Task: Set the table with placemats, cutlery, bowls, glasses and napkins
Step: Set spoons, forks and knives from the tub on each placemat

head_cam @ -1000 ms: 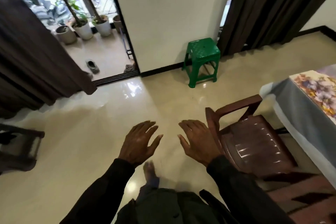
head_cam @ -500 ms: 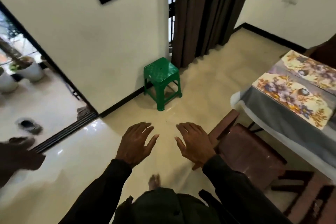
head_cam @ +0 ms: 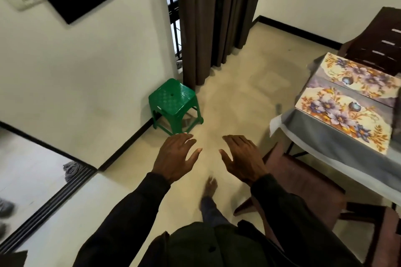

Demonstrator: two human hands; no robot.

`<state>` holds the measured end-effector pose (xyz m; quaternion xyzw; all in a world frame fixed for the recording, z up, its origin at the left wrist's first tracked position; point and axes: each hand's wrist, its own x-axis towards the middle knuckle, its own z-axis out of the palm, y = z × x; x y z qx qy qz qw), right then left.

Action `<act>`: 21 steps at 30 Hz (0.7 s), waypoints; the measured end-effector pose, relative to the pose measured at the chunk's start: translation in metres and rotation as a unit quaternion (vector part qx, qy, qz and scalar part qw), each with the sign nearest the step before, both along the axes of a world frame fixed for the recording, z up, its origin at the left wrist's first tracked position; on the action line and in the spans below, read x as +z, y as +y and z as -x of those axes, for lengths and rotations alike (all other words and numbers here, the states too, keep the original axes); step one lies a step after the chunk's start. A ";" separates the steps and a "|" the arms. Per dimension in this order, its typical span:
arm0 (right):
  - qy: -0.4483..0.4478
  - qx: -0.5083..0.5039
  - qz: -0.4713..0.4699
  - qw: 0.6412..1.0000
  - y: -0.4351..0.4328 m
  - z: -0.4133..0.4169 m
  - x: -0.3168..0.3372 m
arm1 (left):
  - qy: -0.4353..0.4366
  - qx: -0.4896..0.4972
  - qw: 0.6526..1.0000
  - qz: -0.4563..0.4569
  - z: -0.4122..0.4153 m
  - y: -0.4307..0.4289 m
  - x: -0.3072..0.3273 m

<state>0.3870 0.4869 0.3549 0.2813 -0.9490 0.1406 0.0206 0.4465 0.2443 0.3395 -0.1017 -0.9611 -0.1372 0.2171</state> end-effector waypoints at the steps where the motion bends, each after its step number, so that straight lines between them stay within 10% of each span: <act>1: 0.002 -0.006 0.003 1.000 -0.002 0.017 -0.002 | -0.004 -0.006 1.000 0.002 0.019 -0.004 -0.002; 21: 0.015 -0.163 0.026 0.986 0.058 0.341 -0.010 | -0.115 -0.104 0.988 0.010 0.416 0.032 0.003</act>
